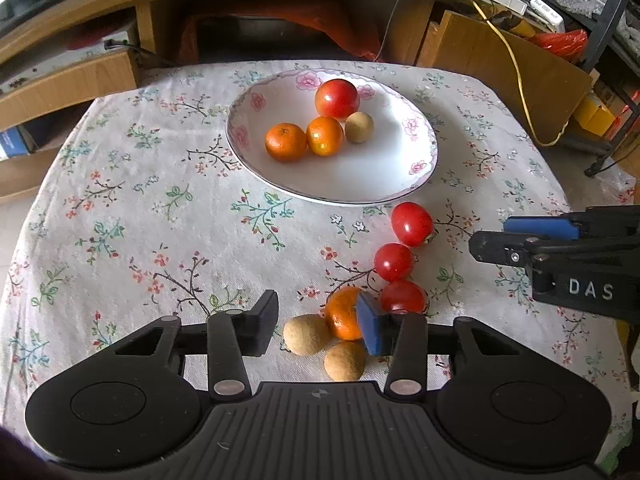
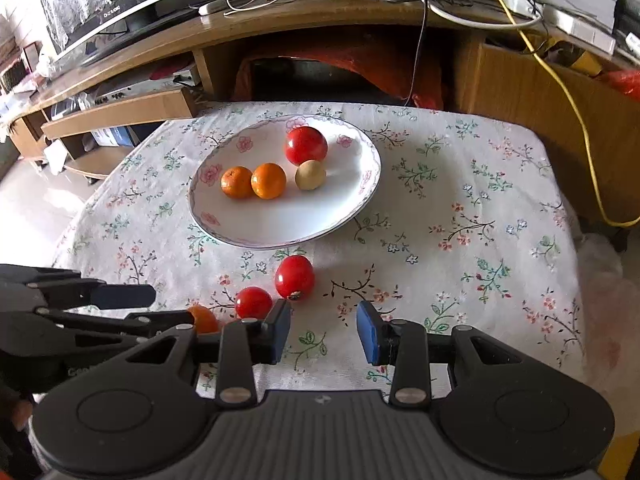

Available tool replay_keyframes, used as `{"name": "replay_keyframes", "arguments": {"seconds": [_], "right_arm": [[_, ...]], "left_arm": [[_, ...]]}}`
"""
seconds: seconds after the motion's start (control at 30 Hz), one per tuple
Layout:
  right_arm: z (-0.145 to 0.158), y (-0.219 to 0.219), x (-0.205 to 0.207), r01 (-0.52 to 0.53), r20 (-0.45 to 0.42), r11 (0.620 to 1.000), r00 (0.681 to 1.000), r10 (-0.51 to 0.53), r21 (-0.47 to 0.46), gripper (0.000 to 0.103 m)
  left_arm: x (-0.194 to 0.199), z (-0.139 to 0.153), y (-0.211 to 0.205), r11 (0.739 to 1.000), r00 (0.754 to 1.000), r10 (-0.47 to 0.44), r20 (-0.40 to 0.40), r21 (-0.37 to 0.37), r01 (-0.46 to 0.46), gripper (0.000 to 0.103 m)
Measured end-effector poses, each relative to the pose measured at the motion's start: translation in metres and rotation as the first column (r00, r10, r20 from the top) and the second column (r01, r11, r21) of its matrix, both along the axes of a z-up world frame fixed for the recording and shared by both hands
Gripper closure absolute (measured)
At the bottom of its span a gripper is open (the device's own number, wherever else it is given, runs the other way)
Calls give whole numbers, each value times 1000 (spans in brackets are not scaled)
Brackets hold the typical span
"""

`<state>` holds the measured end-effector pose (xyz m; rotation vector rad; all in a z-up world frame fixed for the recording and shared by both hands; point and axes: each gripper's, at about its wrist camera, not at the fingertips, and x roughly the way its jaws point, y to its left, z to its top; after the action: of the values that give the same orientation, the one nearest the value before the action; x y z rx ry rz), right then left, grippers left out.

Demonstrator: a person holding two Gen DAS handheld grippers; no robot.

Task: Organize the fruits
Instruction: 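Move both open grippers toward the small tomatoes and kiwis on the tablecloth, then grasp a small red tomato with the right gripper while the left gripper grasps a small brown kiwi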

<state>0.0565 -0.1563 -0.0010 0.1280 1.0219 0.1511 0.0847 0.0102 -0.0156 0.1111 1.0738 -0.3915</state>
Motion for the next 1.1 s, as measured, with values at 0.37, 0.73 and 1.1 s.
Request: {"name": "replay_keyframes", "arguments": {"seconds": [0.37, 0.73, 1.1], "right_arm": [[-4, 4, 2, -17, -19, 998, 1000, 18, 63, 66], [-11, 6, 3, -40, -35, 989, 998, 46, 141, 66], [-30, 34, 10, -151, -60, 983, 986, 158, 105, 66]], "left_arm": [[1, -3, 9, 1000, 1000, 8, -8, 11, -8, 53], [-4, -2, 16, 1000, 1000, -7, -28, 7, 7, 53], [-2, -9, 17, 1000, 999, -10, -50, 21, 11, 49]]}}
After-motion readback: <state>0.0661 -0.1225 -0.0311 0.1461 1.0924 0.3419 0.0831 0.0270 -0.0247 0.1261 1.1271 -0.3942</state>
